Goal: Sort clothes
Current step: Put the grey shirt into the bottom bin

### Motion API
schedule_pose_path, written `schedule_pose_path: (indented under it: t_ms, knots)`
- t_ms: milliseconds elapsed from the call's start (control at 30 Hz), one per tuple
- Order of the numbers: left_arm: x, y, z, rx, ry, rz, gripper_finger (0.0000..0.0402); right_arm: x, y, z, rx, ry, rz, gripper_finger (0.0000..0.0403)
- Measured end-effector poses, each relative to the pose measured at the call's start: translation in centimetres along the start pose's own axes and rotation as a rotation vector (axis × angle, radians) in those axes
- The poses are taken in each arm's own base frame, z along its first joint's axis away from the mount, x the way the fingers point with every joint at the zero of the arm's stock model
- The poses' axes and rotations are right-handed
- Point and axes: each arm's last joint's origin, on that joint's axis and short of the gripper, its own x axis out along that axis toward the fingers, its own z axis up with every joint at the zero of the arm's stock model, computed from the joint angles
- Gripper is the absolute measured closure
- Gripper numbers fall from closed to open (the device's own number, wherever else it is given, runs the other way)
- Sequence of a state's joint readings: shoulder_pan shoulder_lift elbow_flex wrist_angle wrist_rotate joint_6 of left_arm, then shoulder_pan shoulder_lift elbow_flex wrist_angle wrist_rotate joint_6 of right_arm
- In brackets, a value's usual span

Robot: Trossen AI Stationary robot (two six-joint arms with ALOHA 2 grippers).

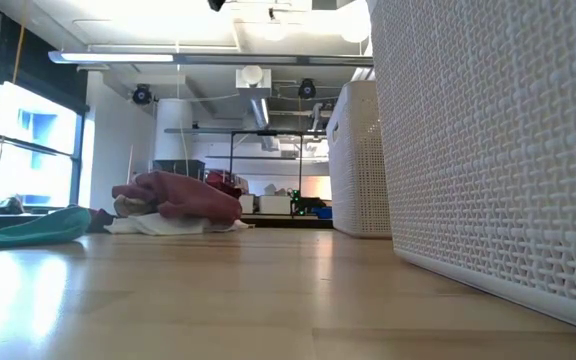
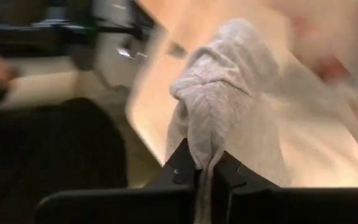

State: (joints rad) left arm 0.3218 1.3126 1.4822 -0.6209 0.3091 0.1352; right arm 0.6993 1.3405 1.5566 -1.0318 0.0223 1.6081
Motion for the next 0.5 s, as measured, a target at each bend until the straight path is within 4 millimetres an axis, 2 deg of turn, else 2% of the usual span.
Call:
schedule_pose_path:
  t_ms: [133,267,400,500]
  knots:
    - [0.0,0.0,-0.1,-0.001,0.007,0.006,0.0257,0.6,-1.5,-1.2,0.101,0.056,-0.189,0.0400]
    - [0.0,0.2,-0.4,-0.021,0.045,0.025,0.0257,1.9,-2.2,-1.4,0.072,0.041,-0.319,0.0400]
    - [-0.4,0.6,-2.1,-0.134,0.215,0.140,0.0257,4.9,-1.8,-1.3,-0.052,0.025,-0.386,0.0399]
    - [-0.8,0.9,-3.5,-0.197,0.357,0.241,0.0257,7.7,-2.1,-1.1,-0.030,0.015,-0.486,0.0385]
